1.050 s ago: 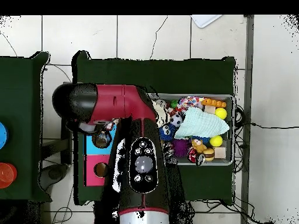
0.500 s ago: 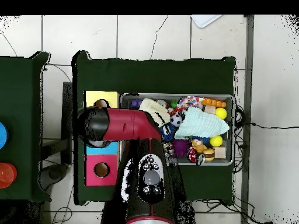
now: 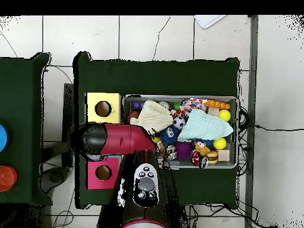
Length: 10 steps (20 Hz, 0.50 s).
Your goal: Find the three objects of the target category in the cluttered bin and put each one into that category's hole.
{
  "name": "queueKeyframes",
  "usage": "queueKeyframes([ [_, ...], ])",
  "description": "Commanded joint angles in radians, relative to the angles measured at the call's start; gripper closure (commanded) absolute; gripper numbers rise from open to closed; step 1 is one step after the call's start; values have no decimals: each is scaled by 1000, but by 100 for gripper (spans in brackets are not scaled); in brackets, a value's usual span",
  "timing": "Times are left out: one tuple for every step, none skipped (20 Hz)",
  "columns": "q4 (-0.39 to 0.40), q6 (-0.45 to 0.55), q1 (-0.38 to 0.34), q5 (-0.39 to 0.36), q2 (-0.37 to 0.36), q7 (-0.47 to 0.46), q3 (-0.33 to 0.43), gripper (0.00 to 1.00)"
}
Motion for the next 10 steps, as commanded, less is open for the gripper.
queueKeyframes([
  [191, -29, 10, 62, -2, 188, 36, 100],
  [202, -31, 18, 68, -12, 191, 36, 100],
  [211, -42, 20, 73, -16, 190, 38, 100],
  [218, -54, 21, 77, -17, 184, 42, 100],
  [215, -79, 15, 74, -3, 170, 49, 100],
  [212, -105, 9, 71, 11, 156, 55, 100],
  [197, -127, -2, 59, 32, 130, 62, 100],
  [183, -147, -8, 49, 55, 119, 63, 100],
  [169, -175, -19, 43, 81, 106, 69, 100],
  [150, -163, -23, 31, 91, 89, 69, 100],
])
